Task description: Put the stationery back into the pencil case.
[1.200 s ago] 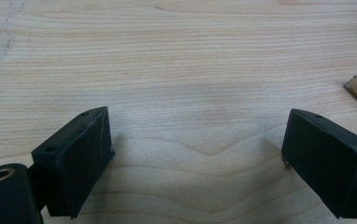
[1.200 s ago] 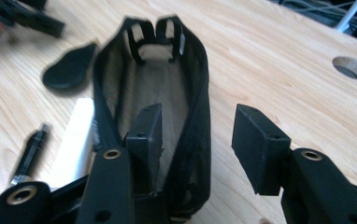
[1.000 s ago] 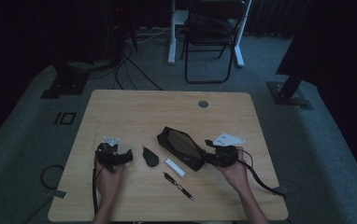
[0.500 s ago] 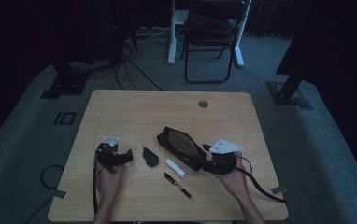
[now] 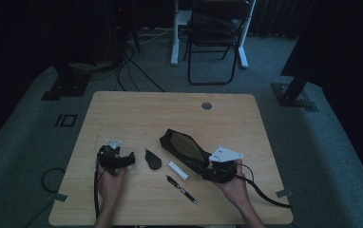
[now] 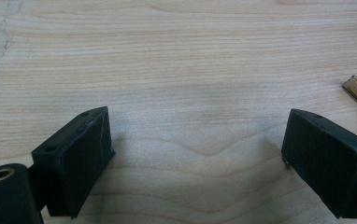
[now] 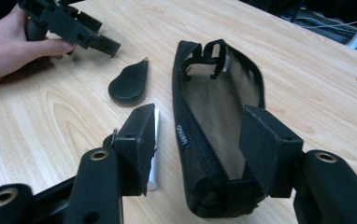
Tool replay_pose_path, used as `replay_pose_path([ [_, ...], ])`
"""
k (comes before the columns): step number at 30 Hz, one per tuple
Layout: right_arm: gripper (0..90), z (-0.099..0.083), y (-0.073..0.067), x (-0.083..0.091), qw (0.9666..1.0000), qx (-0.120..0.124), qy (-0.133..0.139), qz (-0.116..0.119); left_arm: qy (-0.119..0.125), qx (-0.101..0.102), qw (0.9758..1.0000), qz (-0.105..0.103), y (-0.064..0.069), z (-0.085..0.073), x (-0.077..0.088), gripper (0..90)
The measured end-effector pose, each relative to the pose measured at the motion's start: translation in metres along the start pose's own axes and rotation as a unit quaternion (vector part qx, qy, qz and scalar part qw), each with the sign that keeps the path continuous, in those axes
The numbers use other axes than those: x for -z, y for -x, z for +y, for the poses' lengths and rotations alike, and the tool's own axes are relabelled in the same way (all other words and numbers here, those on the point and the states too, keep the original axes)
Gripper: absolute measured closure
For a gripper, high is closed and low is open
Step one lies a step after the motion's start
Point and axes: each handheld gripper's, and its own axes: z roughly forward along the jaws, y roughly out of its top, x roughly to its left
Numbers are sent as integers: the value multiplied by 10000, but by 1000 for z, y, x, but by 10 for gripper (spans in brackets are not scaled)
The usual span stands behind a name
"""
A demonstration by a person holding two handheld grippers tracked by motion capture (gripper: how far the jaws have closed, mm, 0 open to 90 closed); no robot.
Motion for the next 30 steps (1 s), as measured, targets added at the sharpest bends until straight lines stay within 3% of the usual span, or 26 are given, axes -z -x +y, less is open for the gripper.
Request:
replay_pose_path([
  [19, 523, -14, -21, -14, 9989, 189, -290, 308, 1, -2, 10000, -3, 0, 0, 0, 88],
  [25, 568, -19, -30, -21, 9982, 119, -285, 508, 1, -5, 10000, -3, 0, 0, 0, 88],
  [27, 576, -18, -36, -24, 9981, 278, -356, 425, 1, -2, 10000, -3, 0, 0, 0, 88],
  [30, 586, -18, -44, -26, 9974, 384, -350, 499, 1, -5, 10000, -3, 0, 0, 0, 88],
])
